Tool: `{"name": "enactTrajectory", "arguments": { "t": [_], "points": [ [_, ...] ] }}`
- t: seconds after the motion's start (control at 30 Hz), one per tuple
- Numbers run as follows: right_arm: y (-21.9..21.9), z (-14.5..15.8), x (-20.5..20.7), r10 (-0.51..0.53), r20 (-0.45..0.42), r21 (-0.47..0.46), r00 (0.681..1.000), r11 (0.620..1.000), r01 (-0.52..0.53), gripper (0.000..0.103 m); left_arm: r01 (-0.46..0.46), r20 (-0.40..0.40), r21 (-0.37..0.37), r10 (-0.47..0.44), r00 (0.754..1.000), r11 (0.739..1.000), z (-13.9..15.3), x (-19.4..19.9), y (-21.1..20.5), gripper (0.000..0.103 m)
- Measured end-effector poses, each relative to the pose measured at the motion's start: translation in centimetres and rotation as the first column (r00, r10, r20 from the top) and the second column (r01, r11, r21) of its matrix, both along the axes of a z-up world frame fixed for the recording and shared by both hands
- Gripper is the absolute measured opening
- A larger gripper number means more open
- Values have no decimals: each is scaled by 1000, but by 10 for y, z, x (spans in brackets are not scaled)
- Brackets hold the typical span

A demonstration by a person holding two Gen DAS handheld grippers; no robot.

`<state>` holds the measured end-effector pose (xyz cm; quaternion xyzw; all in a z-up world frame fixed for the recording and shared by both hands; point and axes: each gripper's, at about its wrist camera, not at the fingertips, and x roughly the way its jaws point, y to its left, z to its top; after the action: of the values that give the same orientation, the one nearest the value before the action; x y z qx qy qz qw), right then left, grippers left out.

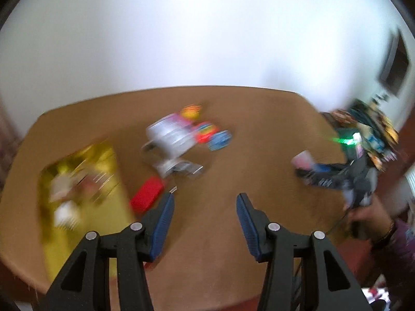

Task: Organize rigid objects
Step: 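Grasp the blue patterned tin with the left tool while the right tool holds the pencil case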

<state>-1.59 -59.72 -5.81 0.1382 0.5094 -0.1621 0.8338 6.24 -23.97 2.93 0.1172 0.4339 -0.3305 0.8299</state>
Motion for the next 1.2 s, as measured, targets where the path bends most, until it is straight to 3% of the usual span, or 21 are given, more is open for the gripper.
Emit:
{"name": "enactTrajectory", "arguments": {
  "t": [0.1, 0.2, 0.33, 0.5, 0.67, 0.87, 1.03, 1.1, 1.2],
  "points": [
    [6, -1, -8, 14, 32, -4, 999, 1000, -14, 54, 44, -4, 45, -44, 999, 998, -12, 29, -50, 51],
    [5, -4, -12, 28, 72, 1, 997, 1000, -28, 54, 7, -121, 70, 1, 993, 997, -38, 67, -86, 51],
    [10, -6, -15, 45, 110, -16, 993, 999, -44, 55, -94, -304, 41, 102, 947, 995, -73, 108, -110, 51],
    [9, -7, -17, 49, 137, 8, 989, 999, -51, 57, -224, -358, 35, 221, 907, 974, -90, 137, -125, 51],
    [3, -7, -19, 36, 171, 66, 985, 997, -48, 57, -304, -368, 112, 324, 872, 946, -109, 153, -137, 51],
    [2, -9, -19, 36, 187, 96, 982, 994, -55, 58, -319, -385, 139, 348, 855, 938, -125, 155, -148, 51],
    [-3, -6, -27, 38, 195, 107, 980, 992, -60, 60, -324, -347, 193, 373, 860, 926, -130, 154, -164, 51],
    [-3, -6, -27, 38, 196, 105, 980, 993, -60, 60, -342, -334, 196, 391, 858, 919, -133, 154, -172, 45],
    [-3, -5, -28, 38, 198, 106, 980, 993, -60, 61, -328, -321, 194, 376, 869, 924, -134, 148, -176, 44]
  ]
}}
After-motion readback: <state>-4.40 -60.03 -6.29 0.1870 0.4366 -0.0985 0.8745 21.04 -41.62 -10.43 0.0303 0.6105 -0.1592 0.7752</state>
